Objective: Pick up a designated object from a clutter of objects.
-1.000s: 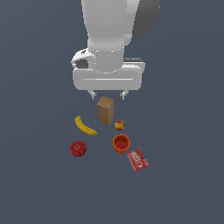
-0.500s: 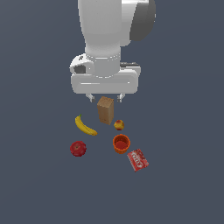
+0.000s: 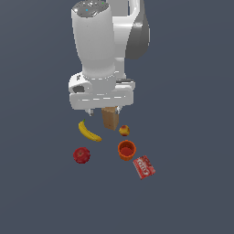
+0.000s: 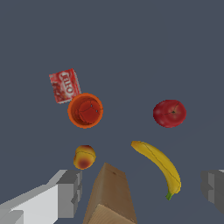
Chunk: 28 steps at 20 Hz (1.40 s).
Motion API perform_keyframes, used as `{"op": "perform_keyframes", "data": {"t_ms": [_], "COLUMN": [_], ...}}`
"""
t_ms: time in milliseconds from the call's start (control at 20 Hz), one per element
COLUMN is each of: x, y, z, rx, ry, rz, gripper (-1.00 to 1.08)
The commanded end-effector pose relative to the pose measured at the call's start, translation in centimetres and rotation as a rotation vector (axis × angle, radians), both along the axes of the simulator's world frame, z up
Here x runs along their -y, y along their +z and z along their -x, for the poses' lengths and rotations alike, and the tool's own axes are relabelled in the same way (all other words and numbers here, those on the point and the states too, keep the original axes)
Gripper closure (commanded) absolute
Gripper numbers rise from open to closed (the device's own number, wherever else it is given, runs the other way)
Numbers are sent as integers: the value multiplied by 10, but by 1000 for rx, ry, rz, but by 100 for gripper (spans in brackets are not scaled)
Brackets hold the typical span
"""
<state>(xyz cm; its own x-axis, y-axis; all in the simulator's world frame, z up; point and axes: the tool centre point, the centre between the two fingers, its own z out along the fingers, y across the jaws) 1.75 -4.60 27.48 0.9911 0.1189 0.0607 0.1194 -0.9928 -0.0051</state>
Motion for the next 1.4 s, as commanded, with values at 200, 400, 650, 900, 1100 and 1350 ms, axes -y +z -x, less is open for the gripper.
{"op": "perform_keyframes", "data": {"t_ms": [200,400,650,900,1100,1350], "x": [25,40,58,76,90,105], "y": [-41,-66,-97,-127,-150,-175], "z": [5,10,19,30,42,56], "rx": [-9,-14,-22,-29,-36,-43], "ry": [110,178,264,349,417,492], "rz": [6,9,14,18,21,25], "gripper": [-92,-92,-92,-92,-92,-92]}}
